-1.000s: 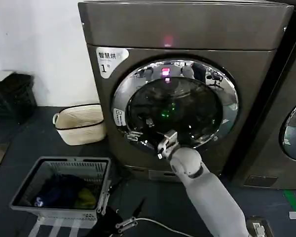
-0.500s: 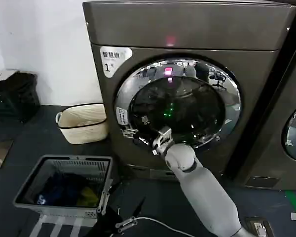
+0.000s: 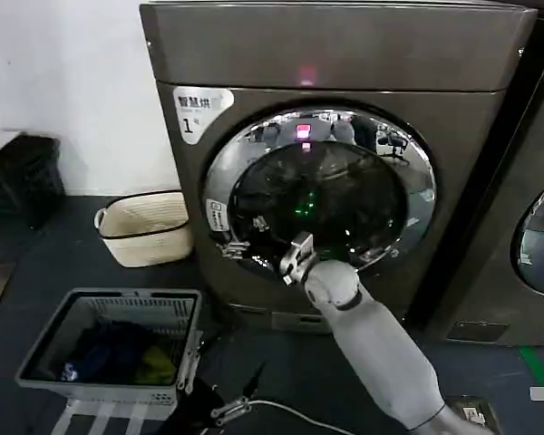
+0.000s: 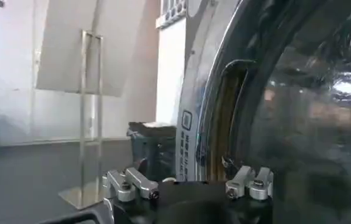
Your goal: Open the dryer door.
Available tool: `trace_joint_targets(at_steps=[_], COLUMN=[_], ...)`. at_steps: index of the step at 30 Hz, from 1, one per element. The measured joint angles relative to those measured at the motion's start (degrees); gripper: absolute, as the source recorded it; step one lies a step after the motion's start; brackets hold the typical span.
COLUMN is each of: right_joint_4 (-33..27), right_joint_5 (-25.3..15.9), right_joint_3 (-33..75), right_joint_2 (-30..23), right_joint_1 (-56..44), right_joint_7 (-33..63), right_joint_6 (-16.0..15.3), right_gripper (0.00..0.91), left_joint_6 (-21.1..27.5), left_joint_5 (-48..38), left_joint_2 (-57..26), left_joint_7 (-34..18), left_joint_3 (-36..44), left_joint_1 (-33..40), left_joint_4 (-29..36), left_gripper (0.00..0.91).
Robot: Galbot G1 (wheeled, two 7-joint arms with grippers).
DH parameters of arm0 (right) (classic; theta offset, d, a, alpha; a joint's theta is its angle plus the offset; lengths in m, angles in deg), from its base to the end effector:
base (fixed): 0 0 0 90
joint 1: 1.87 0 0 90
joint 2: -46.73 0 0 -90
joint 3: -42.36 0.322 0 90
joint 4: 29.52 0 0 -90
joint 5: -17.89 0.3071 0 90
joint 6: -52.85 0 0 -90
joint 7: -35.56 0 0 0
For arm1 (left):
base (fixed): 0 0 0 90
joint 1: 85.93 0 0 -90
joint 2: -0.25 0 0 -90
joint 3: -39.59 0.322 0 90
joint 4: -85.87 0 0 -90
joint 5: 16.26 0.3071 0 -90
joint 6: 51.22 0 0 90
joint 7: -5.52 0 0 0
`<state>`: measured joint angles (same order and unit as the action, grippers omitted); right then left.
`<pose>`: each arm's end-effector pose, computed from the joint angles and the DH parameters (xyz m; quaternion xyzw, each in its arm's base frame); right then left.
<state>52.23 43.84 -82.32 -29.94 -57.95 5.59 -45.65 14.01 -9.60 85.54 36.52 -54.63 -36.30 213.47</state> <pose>0.4284 0.0839 -0.1892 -0.5091 0.8592 -0.0272 0.0426 0.0989 0.0289 -0.2583 0.2826 0.9335 0.1576 0.1543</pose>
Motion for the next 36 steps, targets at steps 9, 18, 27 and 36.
trace_joint_targets(at_steps=[9, 18, 27, 36], right_joint_4=[0.5, 1.5, 4.4, 7.4], right_joint_5=[1.8, 1.8, 4.4, 6.8], right_joint_3=[-0.5, -0.6, -1.0, -3.1], right_joint_2=[1.3, 2.2, 5.2, 10.0], right_joint_1=[0.3, -0.4, -1.3, -0.7], right_joint_7=[-5.0, -8.8, -13.2, -17.1], right_joint_6=[1.4, 3.0, 3.3, 5.4], right_gripper=[0.907, 0.907, 0.907, 0.907], left_joint_6=[0.1, 0.2, 0.4, 3.2], left_joint_5=[-0.3, -0.7, -1.3, -7.4], left_joint_2=[-0.1, -0.1, -0.4, -2.0], left_joint_7=[0.0, 0.0, -0.1, 0.1], left_joint_3=[-0.4, -0.8, -2.1, -6.6], left_joint_1=[0.1, 0.2, 1.0, 3.5], left_joint_4=[0.0, 0.3, -0.2, -0.6], left_gripper=[0.907, 0.907, 0.907, 0.907])
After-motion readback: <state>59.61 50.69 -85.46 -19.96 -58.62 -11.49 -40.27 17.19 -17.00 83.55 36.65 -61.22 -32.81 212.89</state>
